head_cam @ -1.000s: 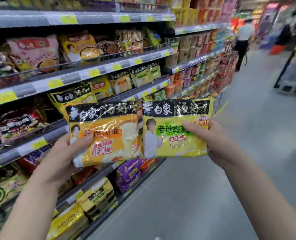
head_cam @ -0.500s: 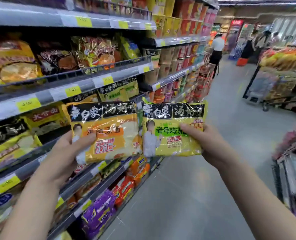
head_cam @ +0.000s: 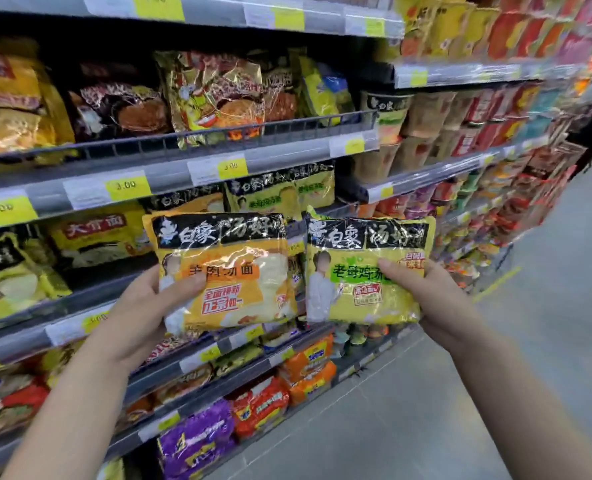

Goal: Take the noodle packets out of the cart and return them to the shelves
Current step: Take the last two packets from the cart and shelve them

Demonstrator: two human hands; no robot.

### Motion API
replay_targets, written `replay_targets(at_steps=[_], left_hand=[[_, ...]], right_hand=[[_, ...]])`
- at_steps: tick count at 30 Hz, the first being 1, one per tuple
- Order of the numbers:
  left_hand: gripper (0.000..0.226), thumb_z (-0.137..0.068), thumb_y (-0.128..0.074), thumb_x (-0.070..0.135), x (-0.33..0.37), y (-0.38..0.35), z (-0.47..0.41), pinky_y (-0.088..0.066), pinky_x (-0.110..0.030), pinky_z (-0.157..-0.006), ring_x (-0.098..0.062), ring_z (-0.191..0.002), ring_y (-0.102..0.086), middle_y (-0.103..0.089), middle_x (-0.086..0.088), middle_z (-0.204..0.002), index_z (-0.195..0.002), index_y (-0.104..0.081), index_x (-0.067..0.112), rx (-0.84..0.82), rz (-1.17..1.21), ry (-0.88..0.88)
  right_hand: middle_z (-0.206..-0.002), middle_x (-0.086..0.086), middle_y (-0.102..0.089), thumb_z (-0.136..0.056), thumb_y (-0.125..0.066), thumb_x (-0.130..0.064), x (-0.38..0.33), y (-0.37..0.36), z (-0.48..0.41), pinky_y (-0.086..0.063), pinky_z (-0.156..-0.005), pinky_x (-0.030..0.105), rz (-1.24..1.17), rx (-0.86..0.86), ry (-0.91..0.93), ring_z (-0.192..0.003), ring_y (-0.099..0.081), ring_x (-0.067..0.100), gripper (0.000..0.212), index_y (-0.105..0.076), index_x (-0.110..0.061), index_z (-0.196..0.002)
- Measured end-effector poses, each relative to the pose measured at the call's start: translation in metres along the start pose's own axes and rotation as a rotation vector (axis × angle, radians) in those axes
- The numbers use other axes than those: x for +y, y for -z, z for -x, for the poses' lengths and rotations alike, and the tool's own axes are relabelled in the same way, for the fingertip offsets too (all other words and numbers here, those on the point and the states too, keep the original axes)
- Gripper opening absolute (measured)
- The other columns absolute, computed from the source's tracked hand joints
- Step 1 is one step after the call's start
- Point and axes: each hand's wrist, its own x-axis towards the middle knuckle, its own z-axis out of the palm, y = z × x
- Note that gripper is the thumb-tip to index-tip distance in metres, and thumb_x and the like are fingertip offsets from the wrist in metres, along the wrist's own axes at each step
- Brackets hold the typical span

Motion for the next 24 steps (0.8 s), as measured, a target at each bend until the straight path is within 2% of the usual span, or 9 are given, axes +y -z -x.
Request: replay_targets(at_steps=[3, 6, 8, 10, 12, 16, 19, 21, 24], left_hand=[[0.096, -0.030, -0.101, 0.055, -0.008, -0.019, -0.009, -0.055, -0.035, -0.084, -0.014, -0.095, -0.075, -0.081, 0.008, -0.092, -0.112, -0.065, 0.018, 0.119, 0.019, 0.009], [0.106, -0.016, -0.100, 0.060, -0.016, -0.033, -0.012, -0.058, -0.036, -0.077, -0.014, -0.086, -0.078, -0.081, -0.001, -0.100, -0.109, -0.069, 0.018, 0.197, 0.042, -0.028], [0.087, -0.031, -0.101, 0.054, -0.022, -0.043, -0.012, -0.060, -0.034, -0.072, -0.016, -0.084, -0.078, -0.081, -0.004, -0.099, -0.105, -0.071, 0.019, 0.238, 0.044, -0.040], [0.040, -0.060, -0.090, 0.038, -0.028, -0.048, -0.010, -0.060, -0.026, -0.065, -0.015, -0.080, -0.077, -0.081, -0.005, -0.094, -0.093, -0.076, 0.020, 0.265, 0.048, -0.030], [0.020, -0.064, -0.082, 0.033, -0.030, -0.050, -0.008, -0.059, -0.021, -0.063, -0.012, -0.075, -0.076, -0.080, -0.001, -0.084, -0.081, -0.080, 0.022, 0.302, 0.032, -0.018], [0.110, -0.032, -0.101, 0.056, -0.031, -0.046, -0.008, -0.055, -0.040, -0.093, -0.022, -0.100, -0.076, -0.079, -0.008, -0.111, -0.125, -0.063, 0.011, 0.367, 0.051, 0.025], [0.110, -0.033, -0.101, 0.058, -0.033, -0.041, -0.007, -0.056, -0.043, -0.095, -0.023, -0.104, -0.075, -0.077, -0.008, -0.116, -0.125, -0.063, 0.011, 0.373, 0.061, 0.044], [0.123, -0.038, -0.100, 0.057, -0.034, -0.034, -0.007, -0.054, -0.045, -0.102, -0.024, -0.114, -0.071, -0.072, -0.009, -0.127, -0.141, -0.052, 0.009, 0.424, 0.084, 0.065], [0.123, -0.048, -0.100, 0.051, -0.033, -0.019, -0.017, -0.051, -0.049, -0.106, -0.024, -0.117, -0.069, -0.073, -0.005, -0.127, -0.149, -0.042, 0.008, 0.447, 0.074, 0.068]], right_hand=[[-0.130, 0.003, -0.073, -0.063, -0.094, -0.053, -0.011, 0.030, -0.043, -0.046, -0.111, 0.054, 0.046, -0.053, -0.027, -0.123, -0.067, 0.027, 0.087, -0.061, -0.017, -0.135], [-0.111, 0.000, -0.080, -0.083, -0.081, -0.037, -0.022, 0.056, -0.079, -0.050, -0.105, 0.046, 0.061, -0.125, -0.008, -0.111, -0.073, 0.024, 0.038, -0.070, -0.019, -0.113], [-0.107, 0.001, -0.081, -0.086, -0.077, -0.034, -0.026, 0.067, -0.097, -0.053, -0.099, 0.044, 0.073, -0.140, -0.003, -0.106, -0.076, 0.025, 0.032, -0.070, -0.018, -0.112], [-0.109, 0.003, -0.080, -0.086, -0.076, -0.035, -0.024, 0.070, -0.112, -0.056, -0.097, 0.044, 0.062, -0.168, -0.021, -0.103, -0.077, 0.023, 0.036, -0.070, -0.016, -0.117], [-0.110, 0.006, -0.080, -0.089, -0.073, -0.031, -0.021, 0.070, -0.124, -0.062, -0.090, 0.043, 0.070, -0.197, -0.038, -0.101, -0.077, 0.023, 0.032, -0.071, -0.014, -0.117], [-0.110, 0.009, -0.080, -0.094, -0.069, -0.026, -0.013, 0.061, -0.143, -0.063, -0.068, 0.029, 0.063, -0.261, -0.065, -0.098, -0.078, 0.025, 0.031, -0.069, -0.010, -0.120], [-0.104, 0.007, -0.081, -0.094, -0.069, -0.027, -0.006, 0.044, -0.148, -0.063, -0.061, 0.028, 0.037, -0.291, -0.099, -0.087, -0.079, 0.020, 0.028, -0.068, -0.012, -0.118], [-0.099, 0.005, -0.081, -0.092, -0.070, -0.031, 0.002, 0.029, -0.149, -0.062, -0.056, 0.028, 0.039, -0.295, -0.126, -0.079, -0.079, 0.017, 0.027, -0.068, -0.015, -0.113], [-0.106, 0.010, -0.080, -0.082, -0.076, -0.039, 0.007, 0.008, -0.149, -0.060, -0.054, 0.026, 0.064, -0.305, -0.150, -0.080, -0.079, 0.019, 0.049, -0.067, -0.010, -0.121]])
